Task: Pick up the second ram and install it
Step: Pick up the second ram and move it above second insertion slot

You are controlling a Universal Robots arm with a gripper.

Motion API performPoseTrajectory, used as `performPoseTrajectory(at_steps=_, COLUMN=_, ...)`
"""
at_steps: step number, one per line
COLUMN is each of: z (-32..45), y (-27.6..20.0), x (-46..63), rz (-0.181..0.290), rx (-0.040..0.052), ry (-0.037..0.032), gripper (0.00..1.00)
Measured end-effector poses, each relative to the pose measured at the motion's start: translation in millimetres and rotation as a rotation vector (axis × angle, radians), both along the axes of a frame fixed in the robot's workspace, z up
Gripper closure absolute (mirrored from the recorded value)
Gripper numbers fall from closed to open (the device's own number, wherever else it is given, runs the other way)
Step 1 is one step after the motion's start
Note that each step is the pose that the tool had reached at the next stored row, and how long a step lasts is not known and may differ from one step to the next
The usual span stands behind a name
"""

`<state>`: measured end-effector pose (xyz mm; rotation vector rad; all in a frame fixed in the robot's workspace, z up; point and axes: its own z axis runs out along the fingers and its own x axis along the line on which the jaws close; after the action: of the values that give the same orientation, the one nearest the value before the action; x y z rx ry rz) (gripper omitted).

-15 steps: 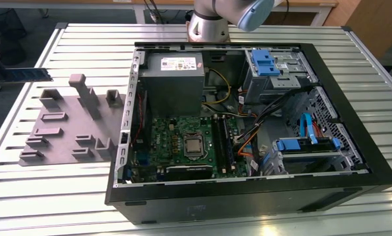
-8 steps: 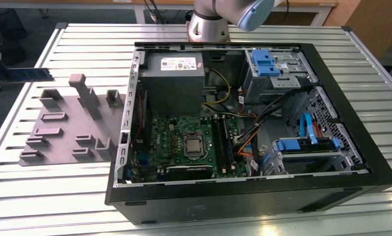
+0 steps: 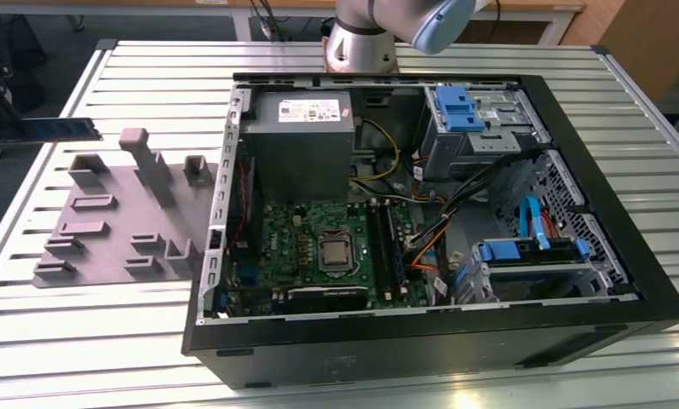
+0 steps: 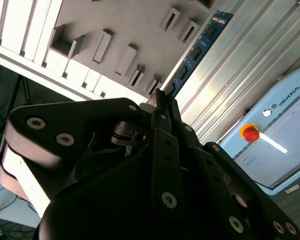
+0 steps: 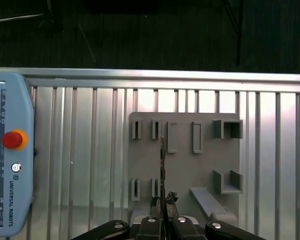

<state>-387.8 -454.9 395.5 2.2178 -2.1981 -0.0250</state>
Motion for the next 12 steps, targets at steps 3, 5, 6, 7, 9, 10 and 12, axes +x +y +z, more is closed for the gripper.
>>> performPoseTrajectory(at_steps=3, z=0.0, y=0.0, x=3.5, rz=0.0, rx=0.0006, ry=0.0, gripper=0.86)
performPoseTrajectory(at_steps=5, z=0.0, y=0.0, x=5.9, rz=0.0, rx=0.0011, ry=0.0, gripper=0.86)
performPoseTrajectory(at_steps=6, z=0.0, y=0.0, x=7.2, rz=0.0, rx=0.0014, ry=0.0, gripper=0.86)
performPoseTrajectory(at_steps=7, z=0.0, y=0.0, x=8.6, rz=0.0, rx=0.0017, ry=0.0, gripper=0.86)
performPoseTrajectory(at_steps=9, z=0.0, y=0.0, x=11.5, rz=0.0, rx=0.0022, ry=-0.0001, gripper=0.86)
performPoseTrajectory(at_steps=10, z=0.0, y=0.0, x=12.8, rz=0.0, rx=0.0024, ry=0.0, gripper=0.86)
performPoseTrajectory(at_steps=12, z=0.0, y=0.0, x=15.3, rz=0.0, rx=0.0028, ry=0.0, gripper=0.86)
